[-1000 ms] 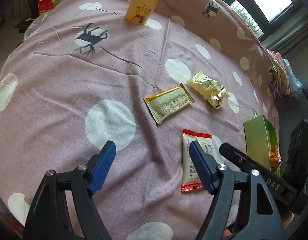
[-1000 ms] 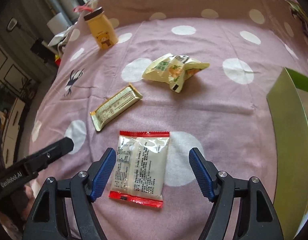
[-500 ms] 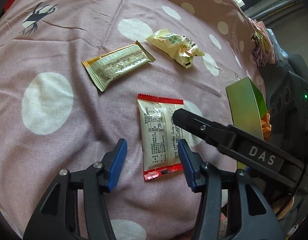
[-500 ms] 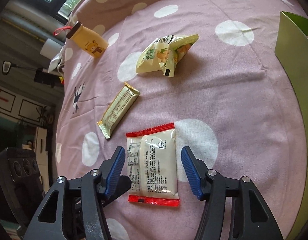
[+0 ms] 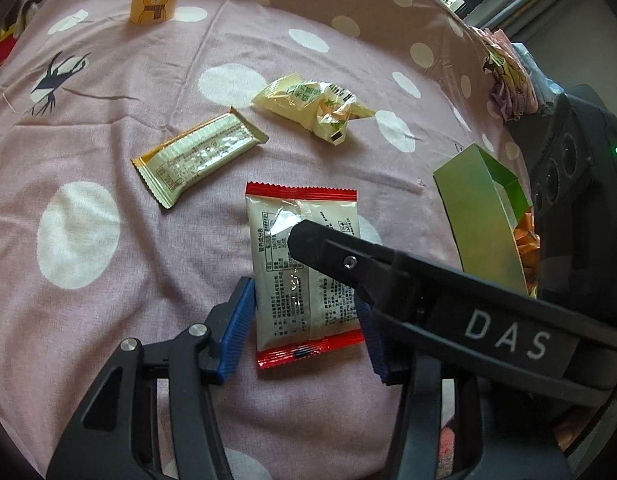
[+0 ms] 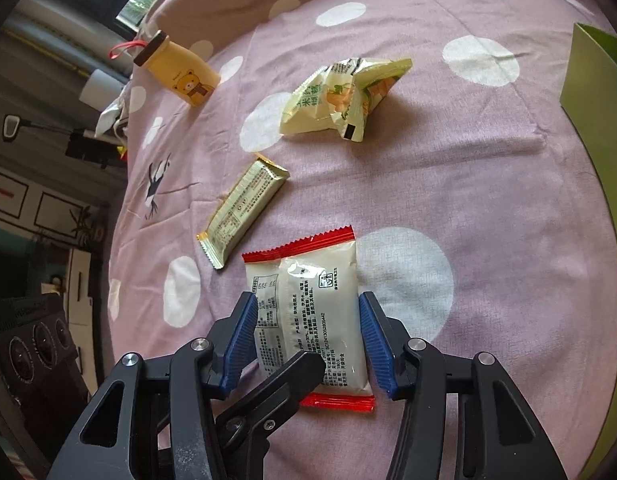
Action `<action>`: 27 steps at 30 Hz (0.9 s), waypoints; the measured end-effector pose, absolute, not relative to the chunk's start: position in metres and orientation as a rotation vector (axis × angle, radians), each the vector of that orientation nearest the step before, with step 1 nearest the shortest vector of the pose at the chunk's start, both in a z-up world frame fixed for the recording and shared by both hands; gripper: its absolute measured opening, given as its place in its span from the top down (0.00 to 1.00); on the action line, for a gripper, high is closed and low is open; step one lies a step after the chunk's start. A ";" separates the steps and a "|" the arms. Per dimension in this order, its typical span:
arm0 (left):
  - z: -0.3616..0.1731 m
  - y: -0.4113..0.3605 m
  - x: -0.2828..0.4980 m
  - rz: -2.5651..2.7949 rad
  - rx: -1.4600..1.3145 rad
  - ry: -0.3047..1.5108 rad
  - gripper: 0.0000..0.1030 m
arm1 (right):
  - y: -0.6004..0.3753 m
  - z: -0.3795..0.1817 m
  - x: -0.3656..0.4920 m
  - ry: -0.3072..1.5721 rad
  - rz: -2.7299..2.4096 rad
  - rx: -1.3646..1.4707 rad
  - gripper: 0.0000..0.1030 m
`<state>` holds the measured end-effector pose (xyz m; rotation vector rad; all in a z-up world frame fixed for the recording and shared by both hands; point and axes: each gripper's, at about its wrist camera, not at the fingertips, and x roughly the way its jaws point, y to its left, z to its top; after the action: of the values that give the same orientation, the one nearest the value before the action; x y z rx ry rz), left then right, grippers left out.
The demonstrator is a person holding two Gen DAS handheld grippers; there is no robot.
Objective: Organize snacks
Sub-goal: 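Lift the biscuit pack and carry it over the green box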
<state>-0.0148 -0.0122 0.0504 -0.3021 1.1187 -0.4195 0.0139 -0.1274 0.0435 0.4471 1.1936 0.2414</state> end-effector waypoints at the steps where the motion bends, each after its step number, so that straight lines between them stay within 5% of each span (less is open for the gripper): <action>1: 0.056 -0.012 -0.018 -0.427 -0.299 1.096 0.52 | -0.128 0.048 0.012 1.180 0.245 0.443 0.46; 16: 0.134 -0.070 -0.050 -0.621 -0.224 0.716 0.52 | -0.169 0.141 -0.033 0.831 0.160 0.391 0.46; 27: 0.131 -0.155 -0.039 -0.787 -0.148 0.733 0.52 | -0.245 0.153 -0.054 0.728 -0.007 0.437 0.46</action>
<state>-0.0388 -0.1546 0.1306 -0.1485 0.7333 -0.7874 -0.0537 -0.2451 0.1528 0.4370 0.7276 -0.0075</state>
